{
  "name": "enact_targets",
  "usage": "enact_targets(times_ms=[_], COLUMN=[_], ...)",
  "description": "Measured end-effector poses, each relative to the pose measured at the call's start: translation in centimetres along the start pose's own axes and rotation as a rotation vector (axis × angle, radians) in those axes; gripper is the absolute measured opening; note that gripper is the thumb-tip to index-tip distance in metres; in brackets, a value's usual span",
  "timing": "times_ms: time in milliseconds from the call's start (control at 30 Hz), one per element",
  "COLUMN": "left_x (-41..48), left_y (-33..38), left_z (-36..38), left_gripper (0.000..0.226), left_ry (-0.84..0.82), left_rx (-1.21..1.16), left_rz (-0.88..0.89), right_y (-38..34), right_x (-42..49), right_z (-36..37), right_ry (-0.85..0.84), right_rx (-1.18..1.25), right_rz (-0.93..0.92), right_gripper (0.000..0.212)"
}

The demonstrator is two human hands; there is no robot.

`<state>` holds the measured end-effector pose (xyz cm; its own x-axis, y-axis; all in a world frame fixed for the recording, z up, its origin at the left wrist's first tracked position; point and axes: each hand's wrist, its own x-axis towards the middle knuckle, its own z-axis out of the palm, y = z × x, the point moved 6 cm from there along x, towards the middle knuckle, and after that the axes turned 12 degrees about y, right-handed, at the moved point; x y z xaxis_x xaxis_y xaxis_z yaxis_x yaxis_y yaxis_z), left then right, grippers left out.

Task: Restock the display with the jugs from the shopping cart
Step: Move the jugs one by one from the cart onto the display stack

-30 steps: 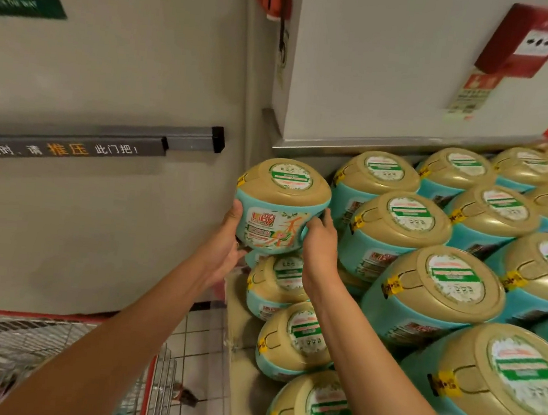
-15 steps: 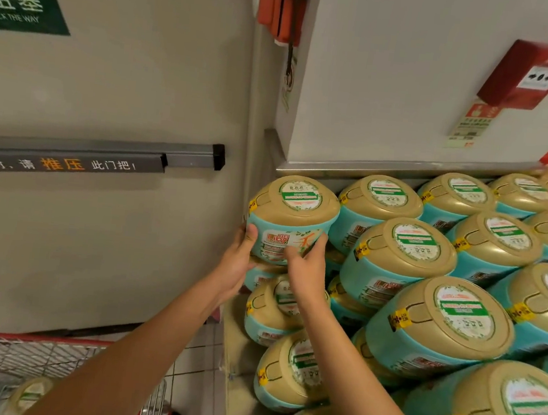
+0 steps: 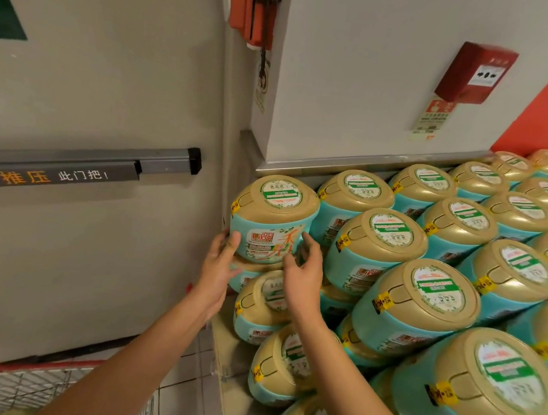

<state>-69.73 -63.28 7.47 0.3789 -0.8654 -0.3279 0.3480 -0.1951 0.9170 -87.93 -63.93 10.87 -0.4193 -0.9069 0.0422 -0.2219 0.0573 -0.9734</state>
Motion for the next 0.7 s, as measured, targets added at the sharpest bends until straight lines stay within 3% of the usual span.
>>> enact_targets(times_ms=[100,200,533,700], left_x=[-0.8,-2.3,-13.0,-21.5], left_y=[-0.7,-1.0,0.2,-1.8], left_z=[-1.4,-2.8,-10.0,-15.9], left_gripper=[0.026,0.012,0.024,0.025], left_ry=[0.071,0.093,0.021,0.128], left_rx=[-0.001,-0.017,0.014,0.023], left_rz=[-0.027,-0.046,0.059,0.059], right_y=[0.4,0.0,-1.9,-1.6], right_x=[-0.9,-2.4,-12.1,-19.9], right_z=[-1.5,-3.2,-8.0,-10.2], right_ry=[0.018,0.036,-0.157,-0.349], right_rx=[0.018,0.043,0.133,0.202], right_rz=[0.035,0.031,-0.037,-0.063], right_gripper=[0.050,0.041,0.018,0.012])
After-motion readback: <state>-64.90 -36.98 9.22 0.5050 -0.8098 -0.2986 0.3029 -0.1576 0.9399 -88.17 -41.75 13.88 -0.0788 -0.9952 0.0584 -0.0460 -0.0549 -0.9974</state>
